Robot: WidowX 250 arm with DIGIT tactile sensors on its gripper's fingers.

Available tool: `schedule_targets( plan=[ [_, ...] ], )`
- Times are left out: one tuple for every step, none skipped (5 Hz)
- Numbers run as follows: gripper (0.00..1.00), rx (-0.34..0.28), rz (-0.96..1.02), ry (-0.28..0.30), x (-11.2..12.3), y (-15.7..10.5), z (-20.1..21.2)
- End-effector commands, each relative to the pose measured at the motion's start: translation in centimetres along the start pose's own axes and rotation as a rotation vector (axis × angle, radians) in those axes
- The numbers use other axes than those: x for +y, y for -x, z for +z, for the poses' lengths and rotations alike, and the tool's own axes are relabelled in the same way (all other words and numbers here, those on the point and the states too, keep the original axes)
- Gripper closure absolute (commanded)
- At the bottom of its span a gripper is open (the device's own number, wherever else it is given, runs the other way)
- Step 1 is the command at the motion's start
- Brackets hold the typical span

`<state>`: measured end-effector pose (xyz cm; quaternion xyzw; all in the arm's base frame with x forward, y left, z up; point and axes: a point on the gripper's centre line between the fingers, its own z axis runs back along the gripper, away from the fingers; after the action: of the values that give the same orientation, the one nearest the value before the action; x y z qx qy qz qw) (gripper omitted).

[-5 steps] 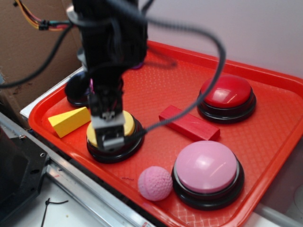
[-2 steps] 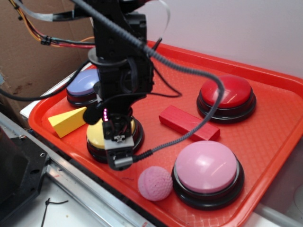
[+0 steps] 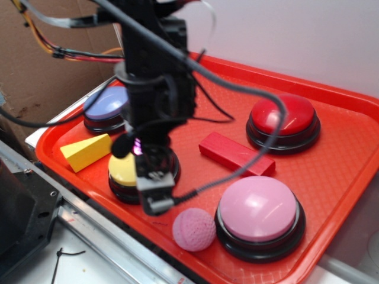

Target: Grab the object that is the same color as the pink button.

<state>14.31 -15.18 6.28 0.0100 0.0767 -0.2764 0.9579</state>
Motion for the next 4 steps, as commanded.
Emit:
schedule_targets(
  plan=[
    [0.00, -0.007, -0.112, 0.077, -5.1, -2.3, -0.5],
    [0.00, -0.016, -0.080, 0.107, -5.3, -2.0, -1.5],
    [0.00, 0.002, -0.071, 0.104, -5.1, -1.9, -3.0],
    [0.00, 0.021, -0.064, 0.087, -4.4, -1.6, -3.3]
  ],
)
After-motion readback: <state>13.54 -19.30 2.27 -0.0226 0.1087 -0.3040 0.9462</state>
